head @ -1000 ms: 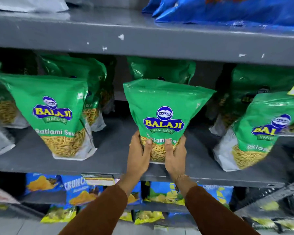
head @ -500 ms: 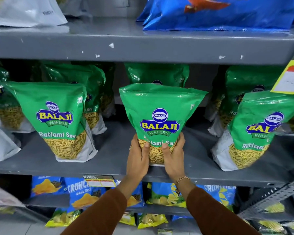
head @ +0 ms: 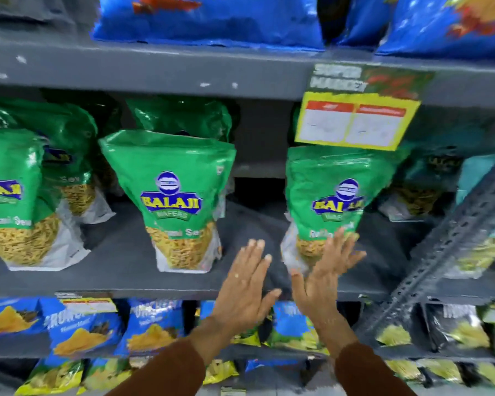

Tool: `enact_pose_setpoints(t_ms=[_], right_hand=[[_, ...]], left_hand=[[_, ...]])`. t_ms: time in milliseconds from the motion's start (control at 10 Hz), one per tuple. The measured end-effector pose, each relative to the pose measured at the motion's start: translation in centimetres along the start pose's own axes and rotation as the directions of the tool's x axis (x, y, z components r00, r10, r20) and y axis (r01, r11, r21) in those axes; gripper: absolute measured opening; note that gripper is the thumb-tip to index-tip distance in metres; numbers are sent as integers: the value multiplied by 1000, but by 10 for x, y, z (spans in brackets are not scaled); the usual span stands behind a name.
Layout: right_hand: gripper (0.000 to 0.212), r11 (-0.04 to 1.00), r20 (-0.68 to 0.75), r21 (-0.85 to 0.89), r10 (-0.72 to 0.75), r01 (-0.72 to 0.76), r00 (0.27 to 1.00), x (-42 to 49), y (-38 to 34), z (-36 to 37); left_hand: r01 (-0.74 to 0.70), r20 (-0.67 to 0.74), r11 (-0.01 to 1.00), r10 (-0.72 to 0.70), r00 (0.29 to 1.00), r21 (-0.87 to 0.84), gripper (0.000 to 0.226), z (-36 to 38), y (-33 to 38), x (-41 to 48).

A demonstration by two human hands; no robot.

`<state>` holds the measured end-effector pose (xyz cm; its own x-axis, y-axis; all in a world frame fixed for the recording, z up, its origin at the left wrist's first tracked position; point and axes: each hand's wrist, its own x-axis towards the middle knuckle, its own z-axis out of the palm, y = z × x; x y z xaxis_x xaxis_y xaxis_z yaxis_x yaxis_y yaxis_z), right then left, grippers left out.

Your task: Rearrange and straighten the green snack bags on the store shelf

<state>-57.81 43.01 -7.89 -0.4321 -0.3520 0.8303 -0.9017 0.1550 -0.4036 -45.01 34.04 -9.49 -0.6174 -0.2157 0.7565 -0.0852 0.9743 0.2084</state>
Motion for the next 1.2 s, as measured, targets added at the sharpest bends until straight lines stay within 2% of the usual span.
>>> enact_pose_setpoints(t_ms=[100,200,300,400,500,600,800,900,1000,1100,1200], right_hand=[[83,835,-5,303,483,-459,876,27,24,-18],[62,570,309,297,702,-766,642,44,45,-25],[71,509,469,177,709,-842,527,45,57,-28],[73,539,440,187,702,-821,560,45,61,-33],[71,562,408,181,704,-807,582,44,69,-40],[97,581,404,128,710,-804,577,42,75,-44],[78,607,404,161,679,-778,613,40,75,-42],[74,625,436,165,648,-763,625,40,74,-48],[70,661,403,161,634,-733,660,38,66,-54],[62,740,271,135,613,-659,742,21,51,-56],[64,845,331,-8,507,-534,796,-16,32,-61]], left_hand=[[478,173,763,-450,876,-434,65,22,35,48],[678,277,397,-697,661,-619,63,38,54,87],[675,270,470,-668,693,-569,35,41,58,100],[660,293,541,-613,734,-521,44,50,53,98],[659,363,540,-558,746,-524,43,56,56,103],[633,364,573,-522,771,-520,35,57,58,106],[637,378,580,-515,769,-508,45,60,53,103],[641,392,569,-508,767,-516,42,62,54,102],[661,431,546,-502,750,-515,42,56,56,102],[637,439,550,-462,770,-540,50,54,56,86],[658,358,638,-552,753,-399,65,45,60,58]])
